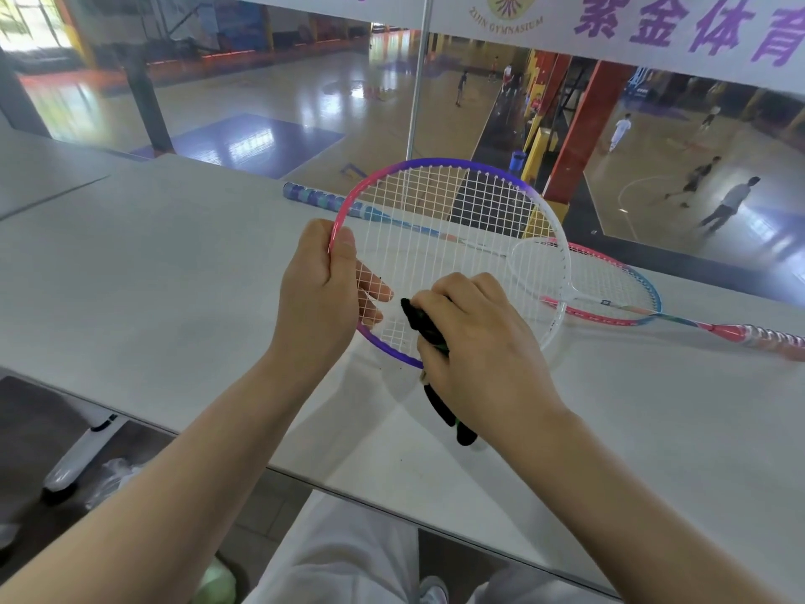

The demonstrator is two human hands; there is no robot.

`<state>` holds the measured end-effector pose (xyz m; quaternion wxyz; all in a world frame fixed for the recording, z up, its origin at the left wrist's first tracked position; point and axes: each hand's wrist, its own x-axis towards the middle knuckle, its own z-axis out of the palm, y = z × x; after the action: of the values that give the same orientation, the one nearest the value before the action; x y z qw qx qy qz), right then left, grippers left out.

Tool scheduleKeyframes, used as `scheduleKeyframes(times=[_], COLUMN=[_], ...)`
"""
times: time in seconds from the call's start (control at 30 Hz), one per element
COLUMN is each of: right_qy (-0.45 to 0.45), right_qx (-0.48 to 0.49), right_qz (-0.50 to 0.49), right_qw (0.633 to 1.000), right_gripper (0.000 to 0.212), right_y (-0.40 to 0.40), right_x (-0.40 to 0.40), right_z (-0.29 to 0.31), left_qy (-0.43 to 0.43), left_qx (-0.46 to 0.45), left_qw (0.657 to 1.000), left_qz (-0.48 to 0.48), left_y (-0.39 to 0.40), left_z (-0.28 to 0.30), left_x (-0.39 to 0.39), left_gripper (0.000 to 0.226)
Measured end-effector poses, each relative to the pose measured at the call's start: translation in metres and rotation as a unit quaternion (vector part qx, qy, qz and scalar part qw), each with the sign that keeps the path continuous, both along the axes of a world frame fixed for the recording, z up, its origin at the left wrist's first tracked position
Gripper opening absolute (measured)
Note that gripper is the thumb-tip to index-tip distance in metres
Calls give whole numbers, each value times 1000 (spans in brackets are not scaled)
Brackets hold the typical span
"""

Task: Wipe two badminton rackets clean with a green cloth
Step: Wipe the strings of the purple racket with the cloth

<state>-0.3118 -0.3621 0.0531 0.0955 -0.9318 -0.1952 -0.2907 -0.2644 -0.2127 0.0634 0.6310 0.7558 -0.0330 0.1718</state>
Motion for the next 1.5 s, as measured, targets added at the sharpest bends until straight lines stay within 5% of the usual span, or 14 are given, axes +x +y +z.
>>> scheduleKeyframes(times=[0.27,0.43,0.57,0.8,0.93,1.07,1.33,1.4,1.5], right_qy=[116,225,199,133,124,117,20,6,52], right_qx=[51,210,411,502,456,301,47,55,205], right_qz=[-16,-37,-66,-83,-57,-10,70,37,-17], right_qw=[992,951,887,850,879,946,996,998,977], right_gripper=[7,9,12,11,16,18,21,19,12], right_y=[3,-8,-13,-18,-17,-15,-22,-20,-20], right_x=[1,10,7,6,2,1,3,4,5], right_z=[11,17,15,10,8,1,-12,-12,-6], left_qy=[10,30,27,25,20,17,14,12,23], left_qx=[-9,-6,-10,-13,-21,-11,-4,-4,-7], left_qw=[1000,999,999,999,999,1000,1000,1000,1000], left_qz=[-2,-11,-16,-16,-23,-20,-11,-14,-17], left_y=[-1,0,0,-2,-2,-2,-2,-3,-3], left_z=[-5,-13,-10,-6,-6,-5,-6,-5,-5], left_x=[-4,-5,-6,-3,-3,-3,-3,-3,-3], left_gripper=[23,22,23,22,23,23,24,23,22])
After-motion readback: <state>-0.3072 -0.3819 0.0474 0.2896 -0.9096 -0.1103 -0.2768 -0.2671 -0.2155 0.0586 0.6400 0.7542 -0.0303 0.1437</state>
